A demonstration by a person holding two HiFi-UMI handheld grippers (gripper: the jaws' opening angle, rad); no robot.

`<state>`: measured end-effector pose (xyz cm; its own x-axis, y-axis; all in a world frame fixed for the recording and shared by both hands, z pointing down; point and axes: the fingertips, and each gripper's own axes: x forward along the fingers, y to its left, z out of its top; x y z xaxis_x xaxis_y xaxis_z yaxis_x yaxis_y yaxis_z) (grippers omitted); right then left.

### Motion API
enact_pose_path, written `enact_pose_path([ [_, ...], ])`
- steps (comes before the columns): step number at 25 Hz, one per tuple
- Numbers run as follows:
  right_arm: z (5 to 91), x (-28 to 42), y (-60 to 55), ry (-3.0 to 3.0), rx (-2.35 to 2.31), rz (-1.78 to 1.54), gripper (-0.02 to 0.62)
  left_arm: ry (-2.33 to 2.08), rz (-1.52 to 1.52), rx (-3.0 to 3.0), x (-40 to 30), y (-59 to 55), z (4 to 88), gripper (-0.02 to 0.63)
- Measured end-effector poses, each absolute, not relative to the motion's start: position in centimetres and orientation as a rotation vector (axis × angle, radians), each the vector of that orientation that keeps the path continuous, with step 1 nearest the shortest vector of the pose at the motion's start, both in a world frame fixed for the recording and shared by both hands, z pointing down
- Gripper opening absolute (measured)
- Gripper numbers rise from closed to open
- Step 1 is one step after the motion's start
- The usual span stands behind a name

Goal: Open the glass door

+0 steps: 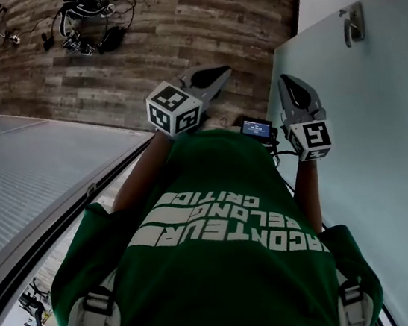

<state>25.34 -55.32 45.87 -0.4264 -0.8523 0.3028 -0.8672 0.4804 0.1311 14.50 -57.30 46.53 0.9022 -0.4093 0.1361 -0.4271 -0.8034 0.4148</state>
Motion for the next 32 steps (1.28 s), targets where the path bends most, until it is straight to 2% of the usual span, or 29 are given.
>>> enact_pose_path([
  [12,45.6,31.1,-52.6,-2.489,1.438,0.118,-0.008,-0.638,0.071,2.596,21.3,-52.2,47.2,0.015],
  [18,46.4,31.8,-50.9,-2.53,1.381,0.162,-0.008,-0.672,0.016,2.562,23.3,-49.4,47.5,0.015],
  [23,46.4,29.6,-49.0,-2.526,1.353,0.153,-0.007,-0.663,-0.013,2.58,21.4,-47.5,46.9,0.015],
  [32,46.7,22.3,-45.0,-2.503,1.433,0.196,-0.008,-0.605,-0.014,2.603,13.1,-44.4,46.4,0.015],
])
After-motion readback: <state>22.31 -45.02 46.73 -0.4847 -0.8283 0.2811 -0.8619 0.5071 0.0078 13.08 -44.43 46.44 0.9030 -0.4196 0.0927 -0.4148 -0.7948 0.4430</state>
